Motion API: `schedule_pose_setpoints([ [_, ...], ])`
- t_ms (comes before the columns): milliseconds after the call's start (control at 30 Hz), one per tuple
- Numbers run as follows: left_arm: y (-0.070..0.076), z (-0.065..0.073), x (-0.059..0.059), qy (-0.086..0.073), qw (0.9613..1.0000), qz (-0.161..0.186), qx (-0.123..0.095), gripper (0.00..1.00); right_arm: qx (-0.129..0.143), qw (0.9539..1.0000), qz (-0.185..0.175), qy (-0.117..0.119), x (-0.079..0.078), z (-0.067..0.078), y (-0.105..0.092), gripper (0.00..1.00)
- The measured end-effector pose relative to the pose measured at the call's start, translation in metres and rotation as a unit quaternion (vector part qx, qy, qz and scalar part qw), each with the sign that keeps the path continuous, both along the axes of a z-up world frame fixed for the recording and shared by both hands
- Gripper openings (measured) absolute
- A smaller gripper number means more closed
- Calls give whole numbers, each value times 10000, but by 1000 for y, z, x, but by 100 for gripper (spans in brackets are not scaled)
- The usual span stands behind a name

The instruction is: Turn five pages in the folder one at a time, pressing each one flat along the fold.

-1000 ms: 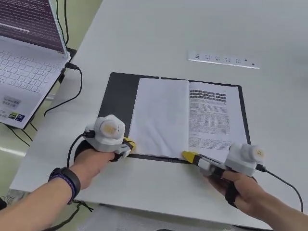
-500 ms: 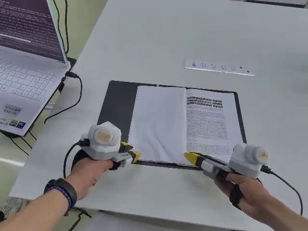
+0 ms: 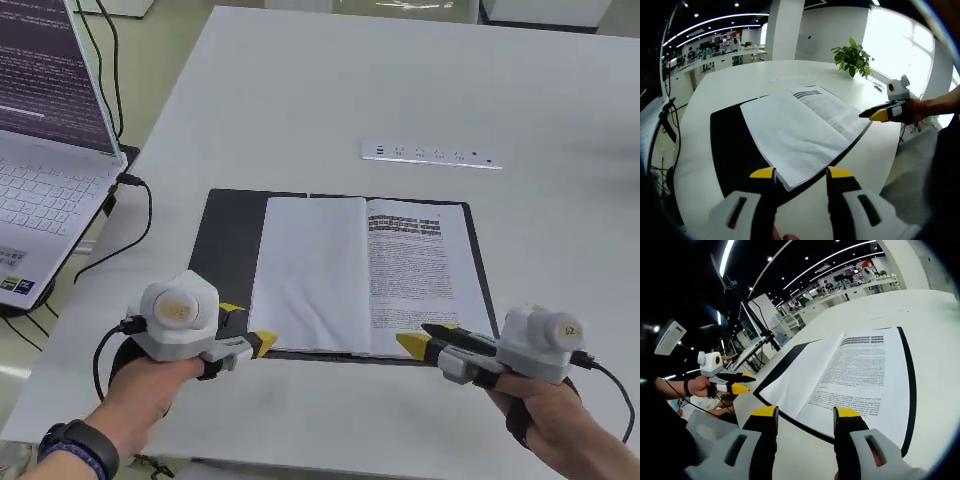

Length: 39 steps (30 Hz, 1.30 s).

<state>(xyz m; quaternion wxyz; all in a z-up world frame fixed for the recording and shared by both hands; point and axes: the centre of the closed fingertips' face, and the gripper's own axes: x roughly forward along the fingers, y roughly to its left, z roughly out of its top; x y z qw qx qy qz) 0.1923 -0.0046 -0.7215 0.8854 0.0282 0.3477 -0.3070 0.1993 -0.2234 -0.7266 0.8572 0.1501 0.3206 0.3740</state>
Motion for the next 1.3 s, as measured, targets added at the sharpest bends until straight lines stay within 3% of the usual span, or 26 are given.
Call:
schedule_pose_setpoints([
  [267,8,24,-9,-216,9997,-17,77,45,-83,9984,-433,-360,-6,26,-35,52],
  [367,13,36,-12,-296,9995,109,-38,49,-117,9974,-516,-489,-11,37,-45,56],
  [500,23,43,-18,-375,9990,239,-21,51,-151,9961,-612,-615,-16,48,-53,60],
  [800,40,68,-24,-522,9964,654,-159,59,-355,9948,-618,-728,-29,55,-59,65],
  [1067,44,64,-31,-506,9960,736,-87,63,-425,9950,-566,-708,-39,55,-59,68],
  [1300,43,74,-31,-565,9941,907,-155,64,-430,9950,-581,-683,-43,56,-64,70],
])
